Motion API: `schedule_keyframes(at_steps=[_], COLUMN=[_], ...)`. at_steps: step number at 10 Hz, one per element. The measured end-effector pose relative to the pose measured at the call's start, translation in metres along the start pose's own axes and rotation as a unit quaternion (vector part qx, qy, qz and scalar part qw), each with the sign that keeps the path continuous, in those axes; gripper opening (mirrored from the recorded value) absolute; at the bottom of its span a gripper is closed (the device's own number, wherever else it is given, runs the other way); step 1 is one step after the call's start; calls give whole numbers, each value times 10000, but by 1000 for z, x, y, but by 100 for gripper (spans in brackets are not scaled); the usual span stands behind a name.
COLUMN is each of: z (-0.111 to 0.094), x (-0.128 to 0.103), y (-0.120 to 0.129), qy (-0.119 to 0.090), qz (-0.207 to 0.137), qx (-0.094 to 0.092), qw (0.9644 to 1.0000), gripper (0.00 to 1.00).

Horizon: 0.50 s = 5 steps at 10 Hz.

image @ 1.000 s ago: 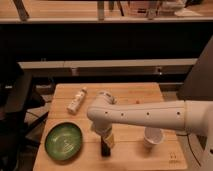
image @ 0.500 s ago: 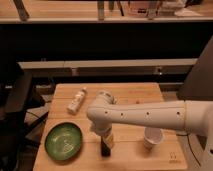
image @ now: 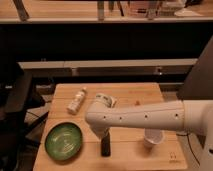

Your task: Push the ceramic bowl across the table

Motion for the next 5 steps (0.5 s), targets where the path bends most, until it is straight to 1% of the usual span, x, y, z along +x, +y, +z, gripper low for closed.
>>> schedule_keyframes(at_steps=[1,2,4,5], z=[4,7,15,20], x=[4,6,9,5], y=[-3,-6,-11,-16], qy=[-20,-69,-158,-205], qz=[47,70,96,37], qx=[50,91,159,176], qw=[10000,9999,9997,9996], gripper=[5,0,0,0])
